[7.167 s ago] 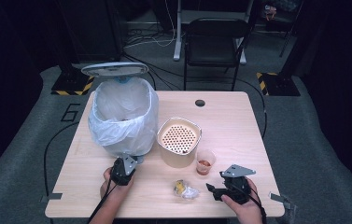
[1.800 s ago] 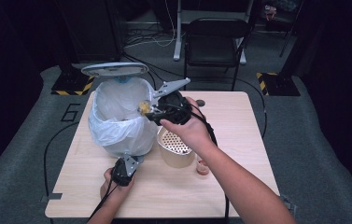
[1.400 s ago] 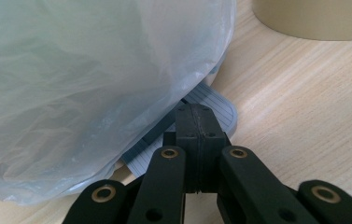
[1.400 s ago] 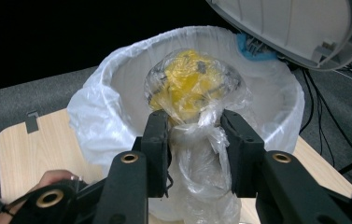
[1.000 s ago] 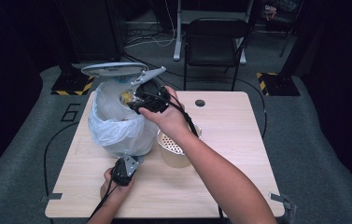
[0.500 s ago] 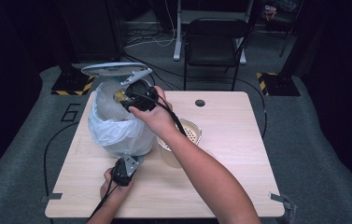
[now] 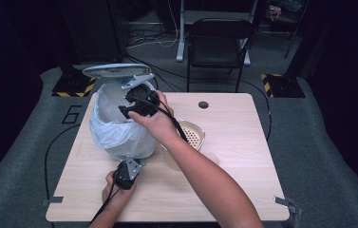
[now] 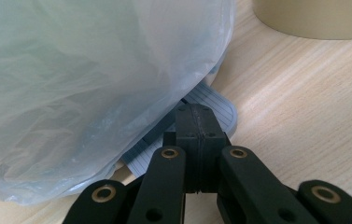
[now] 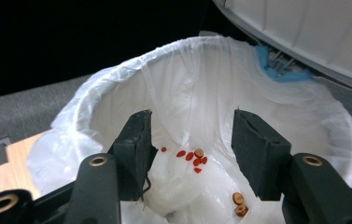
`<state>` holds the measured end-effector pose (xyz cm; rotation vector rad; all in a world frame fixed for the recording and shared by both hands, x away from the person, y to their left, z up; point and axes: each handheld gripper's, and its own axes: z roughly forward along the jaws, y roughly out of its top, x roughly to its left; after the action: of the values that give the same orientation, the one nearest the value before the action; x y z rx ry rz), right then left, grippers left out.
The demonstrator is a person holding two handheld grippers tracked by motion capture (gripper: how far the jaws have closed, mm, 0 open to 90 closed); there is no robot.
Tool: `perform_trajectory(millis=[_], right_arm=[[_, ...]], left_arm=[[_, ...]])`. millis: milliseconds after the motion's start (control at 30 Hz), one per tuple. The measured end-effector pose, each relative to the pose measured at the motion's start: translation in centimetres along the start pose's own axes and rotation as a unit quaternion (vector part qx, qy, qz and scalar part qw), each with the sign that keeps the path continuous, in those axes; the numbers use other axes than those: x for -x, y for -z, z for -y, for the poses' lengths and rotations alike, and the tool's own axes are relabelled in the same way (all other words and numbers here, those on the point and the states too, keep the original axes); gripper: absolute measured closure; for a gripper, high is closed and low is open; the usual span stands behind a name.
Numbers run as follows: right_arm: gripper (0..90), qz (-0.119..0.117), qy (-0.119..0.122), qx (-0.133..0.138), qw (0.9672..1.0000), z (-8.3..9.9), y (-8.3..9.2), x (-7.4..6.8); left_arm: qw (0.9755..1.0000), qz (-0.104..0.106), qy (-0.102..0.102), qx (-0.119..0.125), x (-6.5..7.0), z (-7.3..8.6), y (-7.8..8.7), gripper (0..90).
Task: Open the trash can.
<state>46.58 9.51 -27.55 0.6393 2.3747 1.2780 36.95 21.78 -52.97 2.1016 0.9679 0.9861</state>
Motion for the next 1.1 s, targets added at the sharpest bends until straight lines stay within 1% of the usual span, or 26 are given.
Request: perform_trajectory(millis=[100, 133, 167, 200, 267, 300, 333, 367, 433, 467, 500, 533, 567, 600, 633, 667, 700, 767, 800, 833, 867, 900, 967, 1000, 1033, 1100], right_arm=[[47.5, 0.001, -0.002, 0.009, 1.0, 0.6, 1.9, 0.3], [47.5, 0.002, -0.01, 0.01, 0.9999, 0.8, 2.5, 0.3], [47.5, 0.004, -0.009, 0.012, 0.9999, 1.2, 3.1, 0.5], [47.6, 0.008, -0.007, 0.014, 0.9998, 1.5, 3.8, 0.7], [47.5, 0.018, -0.002, 0.016, 0.9997, 2.4, 5.0, 1.1], [47.5, 0.023, -0.001, 0.016, 0.9996, 2.9, 5.5, 1.3], [47.5, 0.03, -0.002, 0.011, 0.9995, 3.4, 6.0, 1.6], [47.6, 0.035, -0.004, 0.01, 0.9993, 3.9, 6.4, 1.9], [47.6, 0.045, -0.009, 0.0, 0.9989, 5.0, 7.0, 2.6], [47.5, 0.052, -0.008, -0.003, 0.9986, 5.5, 7.2, 3.0], [47.4, 0.057, -0.009, -0.008, 0.9983, 6.0, 7.4, 3.3], [47.4, 0.058, -0.016, -0.01, 0.9981, 6.6, 7.5, 3.6], [47.4, 0.062, -0.021, -0.012, 0.9978, 7.2, 7.6, 4.0], [47.5, 0.066, -0.019, -0.015, 0.9976, 7.7, 7.7, 4.3], [47.6, 0.068, -0.024, -0.018, 0.9972, 8.3, 7.9, 4.6], [47.6, 0.071, -0.026, -0.018, 0.9969, 8.9, 8.0, 4.9], [47.7, 0.074, -0.028, -0.021, 0.9966, 9.6, 8.2, 5.1], [47.7, 0.081, -0.04, -0.028, 0.9955, 10.8, 8.3, 5.6], [47.7, 0.085, -0.041, -0.033, 0.995, 11.5, 8.4, 5.9], [47.6, 0.088, -0.048, -0.034, 0.9943, 12.0, 8.4, 6.2], [47.6, 0.088, -0.048, -0.034, 0.9943, 12.0, 8.4, 6.2], [47.7, 0.093, -0.06, -0.043, 0.9929, 12.9, 8.5, 6.6], [48.0, 0.096, -0.072, -0.045, 0.9918, 13.8, 8.4, 7.1], [49.1, 0.099, -0.073, -0.047, 0.9912, 14.4, 8.4, 7.5], [49.7, 0.101, -0.079, -0.049, 0.9905, 14.8, 8.3, 7.7], [51.3, 0.104, -0.084, -0.055, 0.9895, 15.6, 8.1, 8.2]], left_arm=[[1.0, 0.0, 0.0, 0.0, 0.0, 0.0, 0.0, 90.0], [1.0, -0.001, -0.001, 0.0, 0.0, 0.0, 0.0, 90.0], [1.0, -0.001, -0.002, 0.0, 0.0, 0.0, 0.0, 89.9], [0.9997, -0.018, 0.0, 0.014, 0.2, 0.1, -0.2, 90.0], [0.9997, -0.018, 0.0, 0.013, 0.2, 0.1, -0.2, 90.0], [1.0, -0.001, -0.001, 0.0, 0.0, 0.0, 0.0, 90.0], [1.0, -0.001, -0.001, 0.0, 0.0, 0.0, 0.0, 90.0], [0.9997, -0.018, 0.0, 0.013, 0.2, 0.1, -0.2, 90.0], [0.9997, -0.018, 0.0, 0.014, 0.2, 0.1, -0.2, 90.0], [1.0, -0.005, -0.001, 0.005, 0.1, 0.0, -0.1, 90.0], [1.0, -0.004, -0.001, 0.004, 0.1, 0.0, 0.0, 90.0], [0.9999, -0.008, -0.001, 0.007, 0.1, 0.0, -0.1, 90.0], [0.9999, -0.008, -0.001, 0.007, 0.1, 0.0, -0.1, 90.0], [0.9999, 0.0, 0.008, 0.006, 0.2, 0.1, -0.1, 90.0], [0.9999, -0.004, 0.009, 0.008, 0.2, 0.1, -0.1, 90.0], [0.9999, -0.003, 0.011, 0.008, 0.3, 0.1, -0.2, 90.0], [0.9999, -0.003, 0.009, 0.007, 0.2, 0.1, -0.1, 90.0], [0.9999, -0.004, 0.009, 0.008, 0.3, 0.1, -0.1, 89.9], [1.0, -0.003, 0.005, 0.005, 0.2, 0.1, -0.1, 90.0], [1.0, -0.004, 0.003, 0.004, 0.2, 0.1, -0.1, 90.0], [1.0, -0.004, 0.003, 0.004, 0.2, 0.1, -0.1, 90.0], [1.0, -0.005, 0.002, 0.004, 0.2, 0.1, -0.1, 90.0], [1.0, -0.005, 0.002, 0.004, 0.3, 0.1, -0.1, 90.0], [1.0, -0.005, 0.002, 0.004, 0.3, 0.1, -0.1, 90.0], [1.0, 0.0, 0.002, 0.001, 0.2, 0.0, 0.0, 90.0], [1.0, 0.0, 0.002, 0.001, 0.2, 0.1, 0.0, 90.0]])
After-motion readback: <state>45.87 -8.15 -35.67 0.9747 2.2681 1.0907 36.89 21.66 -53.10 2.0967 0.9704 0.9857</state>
